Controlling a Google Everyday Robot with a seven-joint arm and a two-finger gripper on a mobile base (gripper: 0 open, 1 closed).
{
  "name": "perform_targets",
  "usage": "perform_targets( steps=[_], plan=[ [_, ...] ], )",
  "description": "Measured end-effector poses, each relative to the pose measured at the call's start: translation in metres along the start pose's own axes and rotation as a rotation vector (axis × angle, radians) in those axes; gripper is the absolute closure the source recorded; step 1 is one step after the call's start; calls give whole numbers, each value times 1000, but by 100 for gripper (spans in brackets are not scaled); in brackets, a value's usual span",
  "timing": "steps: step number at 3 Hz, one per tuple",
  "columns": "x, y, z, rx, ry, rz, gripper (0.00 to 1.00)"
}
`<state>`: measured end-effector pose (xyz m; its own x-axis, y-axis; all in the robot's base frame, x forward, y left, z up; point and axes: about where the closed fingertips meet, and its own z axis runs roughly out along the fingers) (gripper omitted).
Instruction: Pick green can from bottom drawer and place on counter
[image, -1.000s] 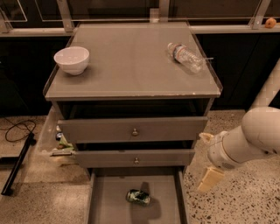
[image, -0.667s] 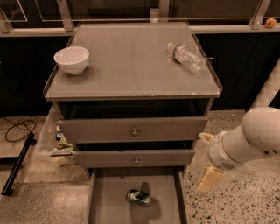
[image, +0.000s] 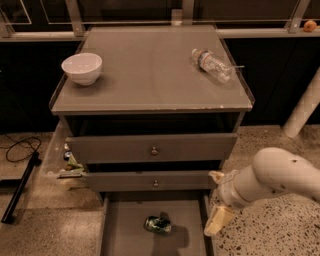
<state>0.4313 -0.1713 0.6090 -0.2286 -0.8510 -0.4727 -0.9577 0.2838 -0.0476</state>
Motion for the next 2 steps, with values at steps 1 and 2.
perform_targets(
  steps=[1,2],
  plan=[
    [19,-1,70,-15,-59,9,0],
    [39,-2,126,-29,-104,26,0]
  ],
)
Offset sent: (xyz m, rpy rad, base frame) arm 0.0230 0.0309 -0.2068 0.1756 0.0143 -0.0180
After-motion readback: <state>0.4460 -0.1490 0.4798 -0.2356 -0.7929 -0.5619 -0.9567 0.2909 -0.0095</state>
